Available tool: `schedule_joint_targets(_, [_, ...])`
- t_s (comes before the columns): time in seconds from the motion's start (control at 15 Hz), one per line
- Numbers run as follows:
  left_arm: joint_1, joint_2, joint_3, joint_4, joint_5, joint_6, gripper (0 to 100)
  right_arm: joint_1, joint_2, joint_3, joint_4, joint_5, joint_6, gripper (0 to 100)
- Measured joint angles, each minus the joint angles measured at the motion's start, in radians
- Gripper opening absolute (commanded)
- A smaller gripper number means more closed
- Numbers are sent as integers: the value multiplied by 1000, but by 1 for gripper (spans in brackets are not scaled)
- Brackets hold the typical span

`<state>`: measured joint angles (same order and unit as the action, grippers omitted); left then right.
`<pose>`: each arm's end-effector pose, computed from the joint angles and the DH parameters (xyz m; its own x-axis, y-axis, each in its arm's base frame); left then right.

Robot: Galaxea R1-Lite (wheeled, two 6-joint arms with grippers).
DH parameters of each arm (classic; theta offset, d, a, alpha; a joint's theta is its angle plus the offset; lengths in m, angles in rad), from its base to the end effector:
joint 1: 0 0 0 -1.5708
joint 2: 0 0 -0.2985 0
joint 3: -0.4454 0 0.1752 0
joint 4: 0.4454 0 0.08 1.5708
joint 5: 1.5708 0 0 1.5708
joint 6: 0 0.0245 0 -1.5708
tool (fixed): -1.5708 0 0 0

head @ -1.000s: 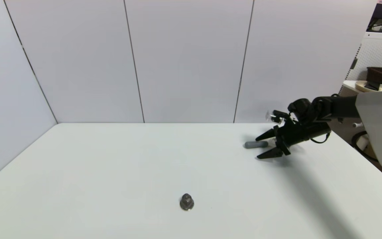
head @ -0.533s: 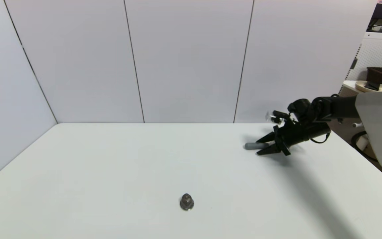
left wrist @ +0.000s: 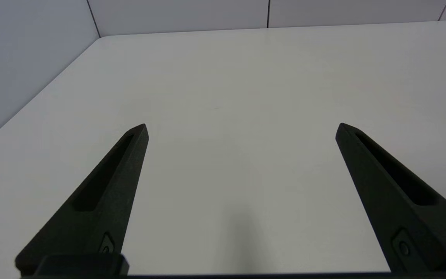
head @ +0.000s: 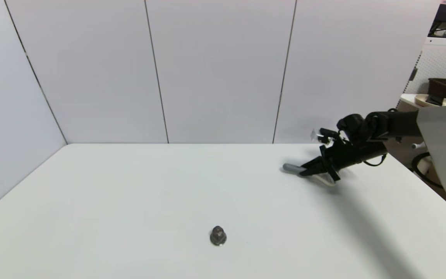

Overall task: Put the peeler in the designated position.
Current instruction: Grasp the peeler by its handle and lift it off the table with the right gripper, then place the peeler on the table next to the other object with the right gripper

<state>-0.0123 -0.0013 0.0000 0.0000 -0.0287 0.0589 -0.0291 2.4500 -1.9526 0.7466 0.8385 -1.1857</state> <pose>-0.0360 -0.0003 0.0754 0.9992 -0.0410 0.0013 0.0408 0.9974 0.0589 0.4362 0.0055 0.0900 0.2362 0.7371 -0.6332 -0.9597 0.2792 -0.0329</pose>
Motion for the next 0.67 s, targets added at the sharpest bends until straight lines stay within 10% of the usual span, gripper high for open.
schedule_joint_targets(0.67, [0,0,0,0,0,0,100,86,-177,7,52,5,93,0])
